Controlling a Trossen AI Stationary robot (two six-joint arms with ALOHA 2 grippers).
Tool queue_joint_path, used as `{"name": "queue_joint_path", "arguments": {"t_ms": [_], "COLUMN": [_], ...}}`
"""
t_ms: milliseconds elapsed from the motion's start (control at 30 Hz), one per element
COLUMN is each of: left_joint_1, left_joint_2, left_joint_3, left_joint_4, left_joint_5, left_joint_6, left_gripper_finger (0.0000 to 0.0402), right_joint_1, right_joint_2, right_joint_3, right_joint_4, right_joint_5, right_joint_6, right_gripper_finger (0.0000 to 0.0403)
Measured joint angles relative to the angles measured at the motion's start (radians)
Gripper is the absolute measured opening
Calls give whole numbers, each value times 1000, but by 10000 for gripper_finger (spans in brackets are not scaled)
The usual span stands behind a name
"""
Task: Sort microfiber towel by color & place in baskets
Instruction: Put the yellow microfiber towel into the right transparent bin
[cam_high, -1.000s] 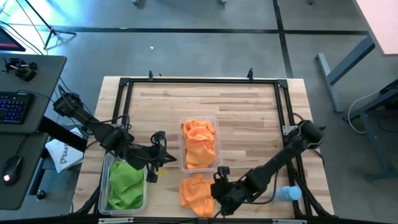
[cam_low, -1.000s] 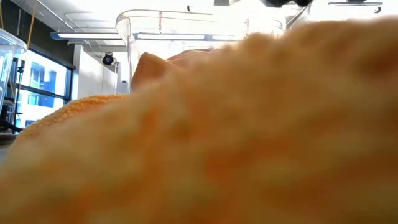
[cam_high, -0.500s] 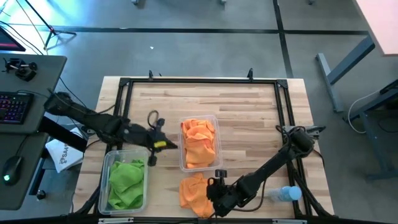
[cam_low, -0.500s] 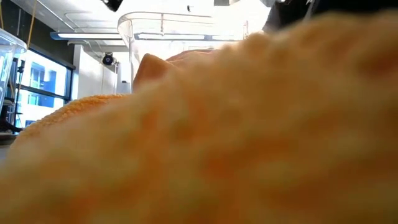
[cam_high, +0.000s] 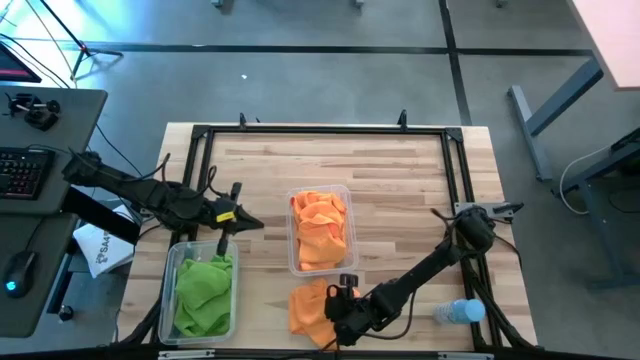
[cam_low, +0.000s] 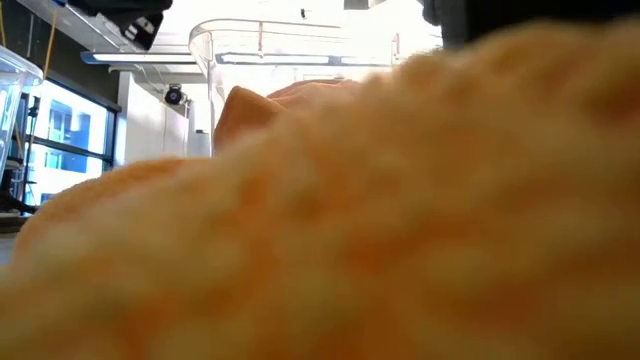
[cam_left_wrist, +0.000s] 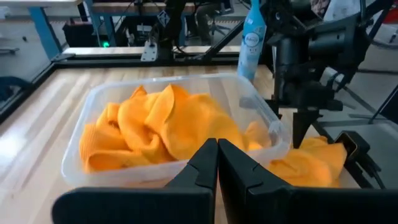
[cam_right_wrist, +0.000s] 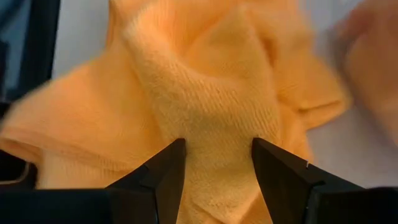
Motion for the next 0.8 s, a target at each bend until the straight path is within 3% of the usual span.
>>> {"name": "queue_joint_path", "arguments": {"t_ms": [200,267,400,467,633,800], "left_joint_1": [0,0,0,0,36,110], "left_joint_2": [-59,-72,-90,-101,-139,-206], "left_joint_3": [-52,-61,-62,-62,-87,-240], "left_joint_4": [-7,-4,-20,-15,19,231], "left_joint_5": [3,4,3,3,21,189], "left_joint_6": [-37,-33,44,82,120,129], "left_gripper_finger": [0,0,0,0,0,0], "right_joint_1": [-1,-1,-2,0,23,68], "right_joint_2": [37,37,36,36,36,35], "right_joint_3": [0,1,39,77,191,326], "right_joint_4": [7,7,-37,-89,-297,-453], "right_joint_5": [-39,-50,-116,-142,-58,101], "right_joint_6": [77,102,146,182,354,463], "right_gripper_finger": [171,140,29,15,6,4]}}
